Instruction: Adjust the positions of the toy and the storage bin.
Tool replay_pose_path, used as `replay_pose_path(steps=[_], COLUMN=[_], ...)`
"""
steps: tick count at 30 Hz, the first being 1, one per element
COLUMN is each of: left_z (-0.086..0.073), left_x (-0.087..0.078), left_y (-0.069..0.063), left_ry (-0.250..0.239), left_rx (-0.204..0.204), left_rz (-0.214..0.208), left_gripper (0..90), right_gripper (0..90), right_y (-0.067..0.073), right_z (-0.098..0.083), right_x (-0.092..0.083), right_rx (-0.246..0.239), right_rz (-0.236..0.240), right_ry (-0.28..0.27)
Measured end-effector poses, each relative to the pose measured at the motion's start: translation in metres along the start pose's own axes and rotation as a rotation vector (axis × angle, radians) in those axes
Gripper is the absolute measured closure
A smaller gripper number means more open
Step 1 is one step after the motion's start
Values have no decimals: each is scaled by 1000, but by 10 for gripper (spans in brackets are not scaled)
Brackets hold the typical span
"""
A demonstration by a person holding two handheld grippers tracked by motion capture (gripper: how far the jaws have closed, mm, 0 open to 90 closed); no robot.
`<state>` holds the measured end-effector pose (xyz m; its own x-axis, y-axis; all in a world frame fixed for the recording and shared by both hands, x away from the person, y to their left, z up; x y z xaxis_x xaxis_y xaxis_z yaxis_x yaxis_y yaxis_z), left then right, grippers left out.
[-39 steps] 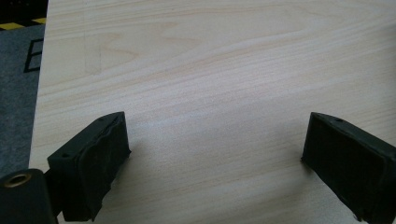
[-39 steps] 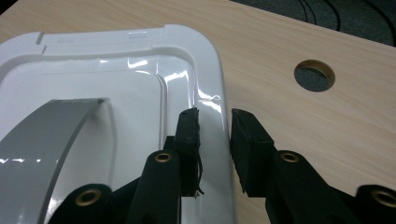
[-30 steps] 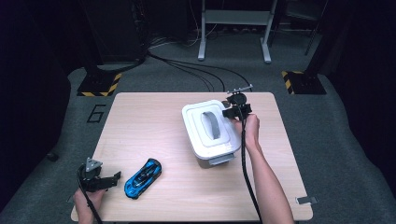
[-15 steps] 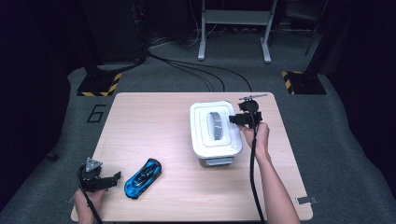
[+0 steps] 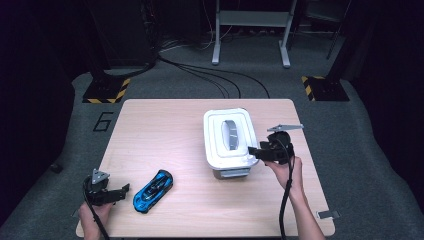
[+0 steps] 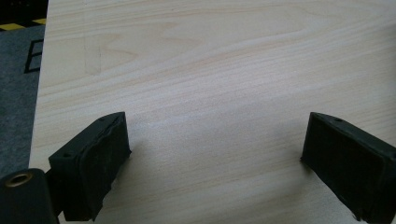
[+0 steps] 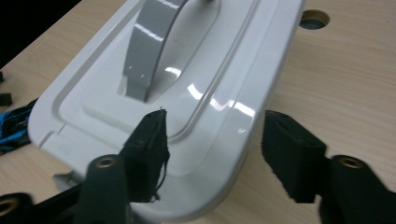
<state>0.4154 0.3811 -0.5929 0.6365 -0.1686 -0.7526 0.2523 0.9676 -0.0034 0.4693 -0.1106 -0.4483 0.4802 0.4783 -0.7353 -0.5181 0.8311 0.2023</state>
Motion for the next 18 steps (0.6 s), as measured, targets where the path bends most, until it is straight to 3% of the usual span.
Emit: replay_pose_path(steps=[3, 6, 9, 18], left_z=[0, 0, 0, 0], left_x=[0, 0, 0, 0], left_y=[0, 0, 0, 0], left_ry=[0, 0, 0, 0], left_rx=[0, 0, 0, 0], left_rz=[0, 0, -1, 0], left_gripper=[74, 74, 74, 74], right_gripper=[225, 171, 160, 175], right_y=[8, 13, 16, 31], right_z=[-9, -15, -22, -30], right_x=[-1, 2, 9, 18], right_rx=[-39, -72, -87, -84], right_rz=[5, 9, 8, -18], right_ry=[12, 25, 48, 46])
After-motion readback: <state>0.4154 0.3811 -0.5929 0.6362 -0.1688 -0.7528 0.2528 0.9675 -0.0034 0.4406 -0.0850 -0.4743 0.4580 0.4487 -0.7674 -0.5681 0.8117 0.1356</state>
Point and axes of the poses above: each handheld gripper's, and its own axes: x roughly forward along the jaws, z roughly out of its top, y roughly to its left, the point moved 9 cm from there along x, roughly forward along the jaws, and after that the axes turned 7 degrees about y, right-handed, at the moved point
